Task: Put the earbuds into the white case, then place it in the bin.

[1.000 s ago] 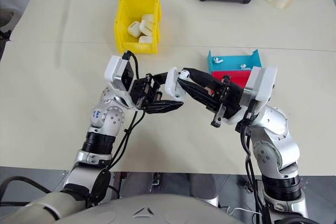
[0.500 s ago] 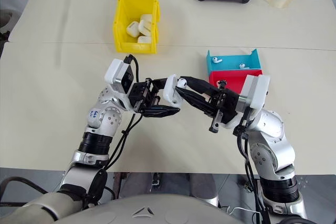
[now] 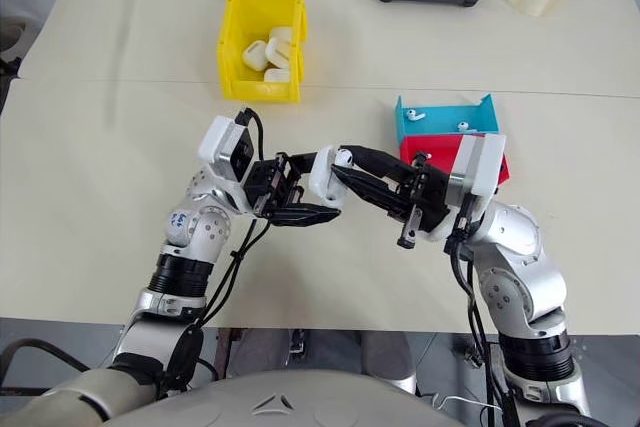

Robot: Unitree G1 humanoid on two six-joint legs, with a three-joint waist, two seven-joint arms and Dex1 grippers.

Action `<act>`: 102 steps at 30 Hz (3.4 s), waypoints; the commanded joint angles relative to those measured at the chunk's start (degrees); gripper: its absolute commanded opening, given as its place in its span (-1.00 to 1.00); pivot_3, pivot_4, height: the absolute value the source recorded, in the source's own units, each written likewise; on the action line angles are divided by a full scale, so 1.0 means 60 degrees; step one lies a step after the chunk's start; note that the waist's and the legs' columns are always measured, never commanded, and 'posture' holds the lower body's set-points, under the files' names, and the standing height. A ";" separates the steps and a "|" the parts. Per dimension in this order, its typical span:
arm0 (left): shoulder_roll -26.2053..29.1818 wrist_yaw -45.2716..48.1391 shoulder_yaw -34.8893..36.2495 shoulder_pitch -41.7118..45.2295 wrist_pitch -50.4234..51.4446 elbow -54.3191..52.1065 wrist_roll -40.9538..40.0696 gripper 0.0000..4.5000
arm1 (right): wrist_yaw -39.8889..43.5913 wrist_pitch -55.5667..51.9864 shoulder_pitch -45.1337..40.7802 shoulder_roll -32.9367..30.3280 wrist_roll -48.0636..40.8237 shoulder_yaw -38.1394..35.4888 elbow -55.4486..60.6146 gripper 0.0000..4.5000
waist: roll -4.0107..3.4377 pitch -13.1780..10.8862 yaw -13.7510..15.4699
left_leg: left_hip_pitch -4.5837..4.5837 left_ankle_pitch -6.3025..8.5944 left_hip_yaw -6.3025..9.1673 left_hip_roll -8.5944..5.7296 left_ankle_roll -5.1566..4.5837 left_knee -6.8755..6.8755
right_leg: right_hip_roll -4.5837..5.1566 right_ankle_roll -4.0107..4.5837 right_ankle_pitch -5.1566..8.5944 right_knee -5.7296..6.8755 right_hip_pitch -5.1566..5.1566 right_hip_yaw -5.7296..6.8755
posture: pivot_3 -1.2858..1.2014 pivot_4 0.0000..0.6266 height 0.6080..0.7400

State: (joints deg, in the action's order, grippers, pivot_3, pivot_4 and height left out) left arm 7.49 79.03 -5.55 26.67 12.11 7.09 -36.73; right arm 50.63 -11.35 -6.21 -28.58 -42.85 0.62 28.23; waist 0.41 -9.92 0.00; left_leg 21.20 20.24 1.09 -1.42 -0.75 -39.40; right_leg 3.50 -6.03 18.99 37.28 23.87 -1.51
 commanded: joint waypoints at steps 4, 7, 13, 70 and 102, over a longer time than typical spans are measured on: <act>-0.0376 0.0167 -0.0087 0.0320 -0.0311 -0.0832 -0.0366 0.25 | -0.0041 -0.0734 0.0214 -0.0344 0.0377 0.0361 -0.0121 -0.77 | 0.0000 0.0000 -0.0001 | 0.0000 0.0000 0.0000 0.0001 0.0000 0.0000 | 0.0000 0.0000 0.0000 0.0000 0.0000 0.0000 | 0.03 -0.52 1.00; -0.0445 0.0175 -0.0056 0.0390 -0.0401 -0.0766 -0.0344 0.25 | -0.0180 -0.1050 0.0173 -0.0450 0.0261 0.0319 -0.0206 -0.77 | 0.0000 0.0000 -0.0001 | 0.0000 0.0000 0.0000 0.0001 0.0000 0.0001 | 0.0000 0.0000 0.0000 0.0000 0.0000 0.0000 | 0.03 -0.52 1.00; -0.0564 0.0141 0.0030 0.0514 -0.0535 -0.0673 -0.0318 0.25 | -0.0343 -0.1658 0.0140 -0.0589 -0.0348 0.0082 -0.0200 -0.77 | 0.0000 0.0000 0.0001 | 0.0000 0.0000 -0.0001 0.0001 0.0000 0.0001 | 0.0000 0.0000 0.0000 -0.0002 0.0000 0.0000 | 0.03 -0.52 1.00; 0.0094 -0.0704 0.0187 -0.1519 -0.1544 -0.1925 -0.0154 0.25 | 0.5809 0.0274 -0.6573 -0.4182 0.6360 0.2869 -0.6953 0.99 | -0.0010 -0.0004 0.0010 | 0.0001 -0.0005 -0.0007 0.0007 0.0000 0.0035 | 0.0003 -0.0012 -0.0007 -0.0066 -0.0006 0.0011 | 0.03 -0.52 1.00; 0.0266 -0.0695 0.0089 -0.1550 -0.1429 -0.1981 -0.0210 0.25 | 0.5148 0.2460 -0.7457 -0.3103 0.9045 0.3648 -0.9067 0.29 | -0.0010 -0.0004 -0.0024 | -0.0001 -0.0007 -0.0004 0.0006 0.0005 0.0026 | 0.0005 -0.0012 -0.0007 -0.0058 -0.0008 0.0031 | 0.03 -0.52 1.00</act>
State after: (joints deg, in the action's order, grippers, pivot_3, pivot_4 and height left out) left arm 9.30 74.56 -4.62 17.38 4.09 -3.78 -36.70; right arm 82.56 3.02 -50.64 -47.31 10.24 23.18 -25.36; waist 0.35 -9.94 -0.14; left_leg 21.19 20.20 1.06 -1.38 -0.72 -39.26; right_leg 3.53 -6.10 18.95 36.93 23.81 -1.33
